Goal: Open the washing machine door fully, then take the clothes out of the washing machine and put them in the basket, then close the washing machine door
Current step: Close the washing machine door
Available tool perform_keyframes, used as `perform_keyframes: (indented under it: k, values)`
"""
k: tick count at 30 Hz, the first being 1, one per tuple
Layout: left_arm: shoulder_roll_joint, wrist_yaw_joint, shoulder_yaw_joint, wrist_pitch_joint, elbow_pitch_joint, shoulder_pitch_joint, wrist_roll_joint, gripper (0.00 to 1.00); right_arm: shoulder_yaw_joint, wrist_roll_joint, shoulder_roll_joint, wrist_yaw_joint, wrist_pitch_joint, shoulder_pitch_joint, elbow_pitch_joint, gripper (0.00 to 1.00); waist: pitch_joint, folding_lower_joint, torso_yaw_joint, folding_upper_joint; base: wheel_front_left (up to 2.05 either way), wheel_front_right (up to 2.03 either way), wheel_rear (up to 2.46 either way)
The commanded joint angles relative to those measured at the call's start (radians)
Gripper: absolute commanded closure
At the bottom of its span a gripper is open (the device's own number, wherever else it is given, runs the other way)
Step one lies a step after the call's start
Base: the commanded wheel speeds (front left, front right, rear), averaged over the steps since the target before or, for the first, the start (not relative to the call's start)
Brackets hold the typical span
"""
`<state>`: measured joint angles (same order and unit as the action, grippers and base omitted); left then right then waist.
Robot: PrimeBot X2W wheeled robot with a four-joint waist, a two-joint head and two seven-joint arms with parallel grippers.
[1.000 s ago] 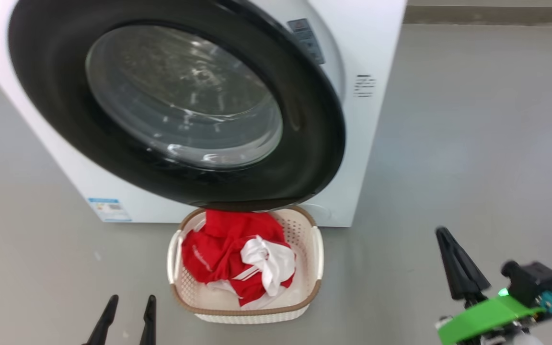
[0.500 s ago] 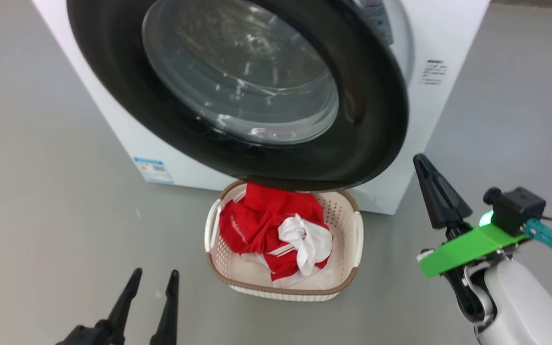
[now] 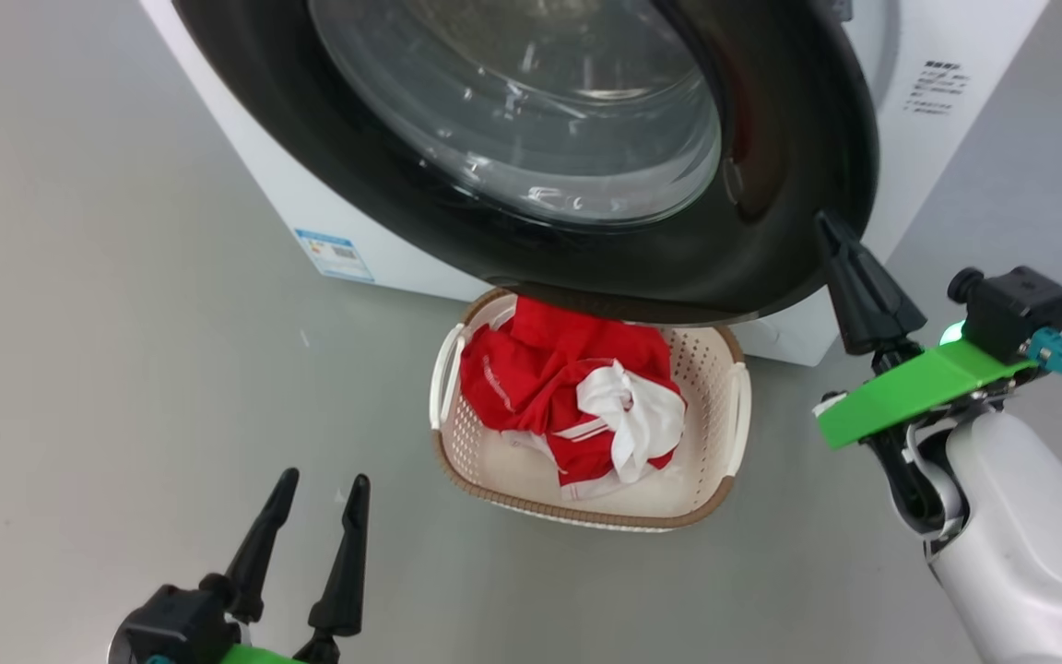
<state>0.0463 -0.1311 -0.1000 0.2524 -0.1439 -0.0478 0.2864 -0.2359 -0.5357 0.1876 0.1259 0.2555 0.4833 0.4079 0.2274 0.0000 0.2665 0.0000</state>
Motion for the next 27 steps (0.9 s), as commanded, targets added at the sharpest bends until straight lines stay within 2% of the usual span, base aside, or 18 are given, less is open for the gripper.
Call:
perform_keyframes:
  k: [1,27]
  values:
    - [0.004,0.0,0.026,0.009,0.025,-0.031,0.013,0.0,-0.009,-0.002,0.002,0.005,0.006,0.031,-0.017,1.0,0.026,0.0,0.021,0.0,0.0,0.0,0.0]
    - [0.004,0.013,-0.049,0.009,0.049,-0.138,0.059,0.0,0.126,0.013,0.08,0.005,0.006,0.253,-0.003,1.0,0.186,0.0,0.081,0.0,0.0,0.0,0.0]
